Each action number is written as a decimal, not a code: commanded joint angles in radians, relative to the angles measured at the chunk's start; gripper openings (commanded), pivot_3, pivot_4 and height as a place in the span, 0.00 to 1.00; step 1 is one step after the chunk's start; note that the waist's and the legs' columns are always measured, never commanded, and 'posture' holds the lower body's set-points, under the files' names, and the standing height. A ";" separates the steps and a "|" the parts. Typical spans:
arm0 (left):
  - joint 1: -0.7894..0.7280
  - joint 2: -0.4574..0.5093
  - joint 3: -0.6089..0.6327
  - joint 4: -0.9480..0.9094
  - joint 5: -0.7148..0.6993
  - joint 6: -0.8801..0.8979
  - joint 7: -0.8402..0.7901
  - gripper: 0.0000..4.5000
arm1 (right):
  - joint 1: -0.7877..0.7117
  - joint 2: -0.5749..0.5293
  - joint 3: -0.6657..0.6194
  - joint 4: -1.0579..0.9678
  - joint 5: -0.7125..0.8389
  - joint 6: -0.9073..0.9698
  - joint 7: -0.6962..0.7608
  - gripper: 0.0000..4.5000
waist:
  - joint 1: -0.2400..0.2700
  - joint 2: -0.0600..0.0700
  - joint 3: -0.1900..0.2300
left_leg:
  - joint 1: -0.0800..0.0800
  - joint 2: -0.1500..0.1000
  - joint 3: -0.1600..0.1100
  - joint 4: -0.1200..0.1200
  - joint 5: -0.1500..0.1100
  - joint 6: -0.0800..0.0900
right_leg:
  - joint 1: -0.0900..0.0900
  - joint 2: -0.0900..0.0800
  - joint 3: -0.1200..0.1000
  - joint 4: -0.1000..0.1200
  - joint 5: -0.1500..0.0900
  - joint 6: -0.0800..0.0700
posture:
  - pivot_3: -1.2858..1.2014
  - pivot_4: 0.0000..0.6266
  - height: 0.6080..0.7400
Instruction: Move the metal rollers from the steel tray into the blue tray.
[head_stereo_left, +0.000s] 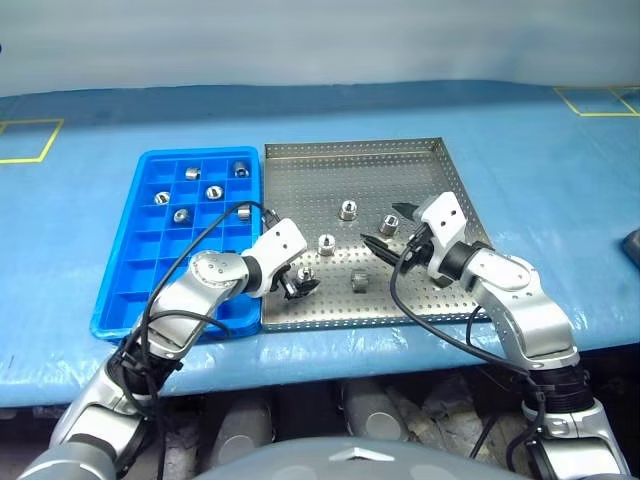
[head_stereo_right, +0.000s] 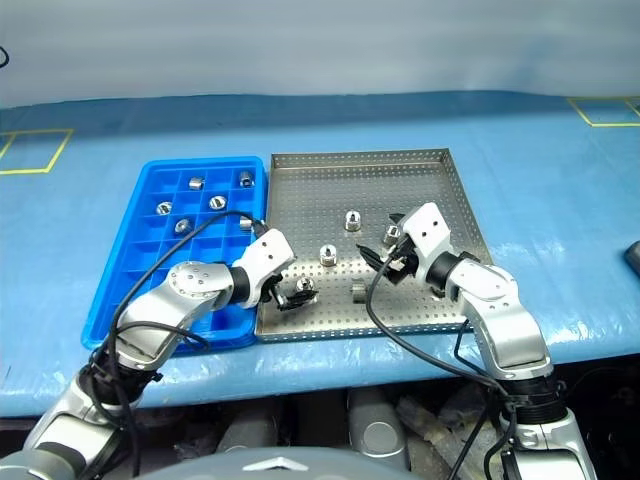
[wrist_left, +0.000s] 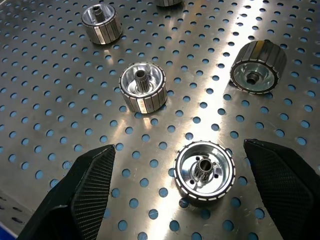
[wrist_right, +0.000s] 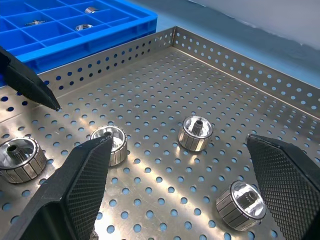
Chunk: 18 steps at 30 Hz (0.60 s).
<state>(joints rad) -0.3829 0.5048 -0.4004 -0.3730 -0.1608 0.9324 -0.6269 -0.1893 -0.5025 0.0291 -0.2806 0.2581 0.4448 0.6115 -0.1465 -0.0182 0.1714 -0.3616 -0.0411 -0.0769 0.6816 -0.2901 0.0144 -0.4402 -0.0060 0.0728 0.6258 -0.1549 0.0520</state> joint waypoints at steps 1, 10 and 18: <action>-0.024 0.002 -0.016 0.009 0.001 0.016 -0.013 0.99 | -0.003 0.001 -0.020 -0.035 0.006 -0.023 -0.003 1.00 | -0.002 0.000 0.000 | 0.000 0.000 0.000 0.000 0.000 0.000 | 0.000 0.000 0.000 0.000 0.000 0.000 | 0.44 0.24 1.00; -0.069 0.048 -0.083 0.053 0.035 0.030 -0.037 0.99 | 0.004 0.009 -0.017 -0.033 0.004 -0.028 -0.009 1.00 | -0.006 0.000 0.000 | 0.001 0.000 0.001 0.000 0.000 0.000 | 0.000 0.001 0.001 0.000 0.000 0.000 | 0.44 0.24 1.00; -0.094 0.049 -0.100 0.086 0.047 0.029 -0.049 0.80 | 0.008 0.016 -0.020 -0.032 0.001 -0.035 -0.016 1.00 | -0.026 0.000 0.000 | 0.001 0.001 0.001 0.000 0.000 0.000 | 0.000 0.001 0.002 0.001 0.000 0.001 | 0.43 0.24 1.00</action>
<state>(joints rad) -0.4679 0.5447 -0.5003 -0.3006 -0.1280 0.9548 -0.6761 -0.1788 -0.4891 0.0294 -0.2806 0.2555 0.4351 0.6033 -0.1730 -0.0180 0.1713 -0.3607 -0.0407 -0.0757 0.6817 -0.2901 0.0144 -0.4401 -0.0049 0.0747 0.6265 -0.1546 0.0525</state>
